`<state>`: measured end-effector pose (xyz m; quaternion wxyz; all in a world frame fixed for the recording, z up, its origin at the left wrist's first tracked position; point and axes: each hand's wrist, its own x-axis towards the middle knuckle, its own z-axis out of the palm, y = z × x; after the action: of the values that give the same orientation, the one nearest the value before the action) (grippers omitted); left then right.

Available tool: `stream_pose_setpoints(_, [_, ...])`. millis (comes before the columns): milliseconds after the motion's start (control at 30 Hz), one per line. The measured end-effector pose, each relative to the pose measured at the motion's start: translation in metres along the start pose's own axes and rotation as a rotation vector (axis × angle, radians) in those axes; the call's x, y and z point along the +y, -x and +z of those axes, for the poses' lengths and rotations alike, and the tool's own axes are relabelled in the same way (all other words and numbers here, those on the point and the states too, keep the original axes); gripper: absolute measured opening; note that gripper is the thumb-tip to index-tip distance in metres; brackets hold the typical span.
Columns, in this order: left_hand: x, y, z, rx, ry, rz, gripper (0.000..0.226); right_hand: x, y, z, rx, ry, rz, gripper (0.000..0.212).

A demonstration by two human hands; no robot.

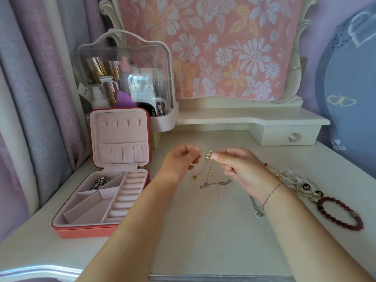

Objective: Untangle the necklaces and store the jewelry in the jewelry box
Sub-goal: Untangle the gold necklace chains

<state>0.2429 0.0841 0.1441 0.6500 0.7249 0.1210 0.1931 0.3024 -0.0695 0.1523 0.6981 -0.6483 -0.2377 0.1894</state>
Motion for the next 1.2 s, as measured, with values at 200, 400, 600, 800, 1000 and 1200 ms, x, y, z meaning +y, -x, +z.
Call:
stream_pose_setpoints(200, [0.007,0.006,0.0,-0.043,0.023,0.068,0.02,0.0,0.0,-0.002,-0.002,-0.117,0.003,0.004])
stream_pose_setpoints(400, [0.007,0.008,0.002,-0.167,0.065,0.067,0.014,0.002,-0.001,-0.003,-0.013,-0.144,-0.012,0.011])
stream_pose_setpoints(600, [0.005,0.008,0.002,-0.178,0.076,0.089,0.011,0.002,-0.002,-0.004,-0.033,-0.137,-0.021,0.019])
stream_pose_setpoints(800, [0.006,0.009,0.003,-0.182,0.043,0.075,0.005,0.003,-0.002,-0.005,-0.071,-0.121,-0.027,0.014])
stream_pose_setpoints(1000, [0.008,0.007,0.0,-0.19,0.131,0.058,0.01,0.003,-0.002,-0.005,-0.029,-0.12,-0.035,0.014])
stream_pose_setpoints(1200, [0.008,0.007,0.0,-0.167,0.14,0.06,0.013,0.006,-0.003,-0.004,0.067,-0.022,-0.102,0.01])
